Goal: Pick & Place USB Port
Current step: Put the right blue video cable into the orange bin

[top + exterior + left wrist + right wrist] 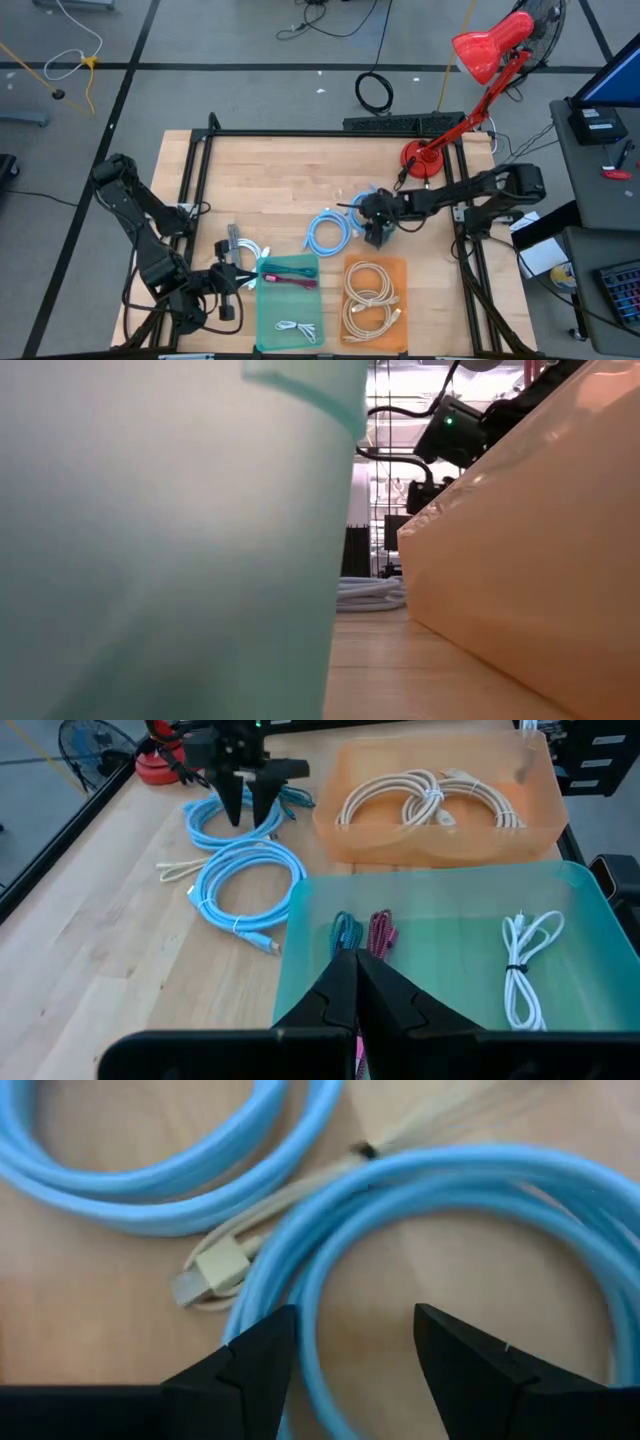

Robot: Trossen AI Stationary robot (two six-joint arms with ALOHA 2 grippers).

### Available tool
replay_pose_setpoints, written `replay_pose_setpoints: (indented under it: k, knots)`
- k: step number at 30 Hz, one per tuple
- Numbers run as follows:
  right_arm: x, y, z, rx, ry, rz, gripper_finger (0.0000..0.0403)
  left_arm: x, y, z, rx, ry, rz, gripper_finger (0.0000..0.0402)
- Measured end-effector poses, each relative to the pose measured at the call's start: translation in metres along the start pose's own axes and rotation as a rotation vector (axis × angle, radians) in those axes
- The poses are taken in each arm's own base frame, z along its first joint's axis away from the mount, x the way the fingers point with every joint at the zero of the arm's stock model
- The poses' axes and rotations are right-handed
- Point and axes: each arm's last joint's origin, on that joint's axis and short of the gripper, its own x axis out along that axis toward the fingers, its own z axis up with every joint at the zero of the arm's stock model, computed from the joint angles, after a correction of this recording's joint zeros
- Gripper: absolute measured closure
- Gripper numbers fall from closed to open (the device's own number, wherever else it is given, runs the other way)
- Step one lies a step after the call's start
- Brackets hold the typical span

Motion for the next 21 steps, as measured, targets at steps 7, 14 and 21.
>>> replay_pose_setpoints:
  k: [7, 14, 21]
  knots:
    - [0.0, 0.0, 0.0, 0.002, 0.004, 0.012, 0.0201, 0.0, 0.0, 0.0, -0.003, 0.001, -0.001, 0.0399]
    - [-0.011, 0.001, 0.007, 0.008, -0.043, 0.016, 0.0202, 0.0, 0.0, 0.0, -0.004, 0.001, -0.002, 0.0399]
    - [-0.028, 0.004, 0.021, 0.027, -0.129, 0.045, 0.0202, 0.0, 0.0, 0.0, -0.01, 0.003, -0.003, 0.0399]
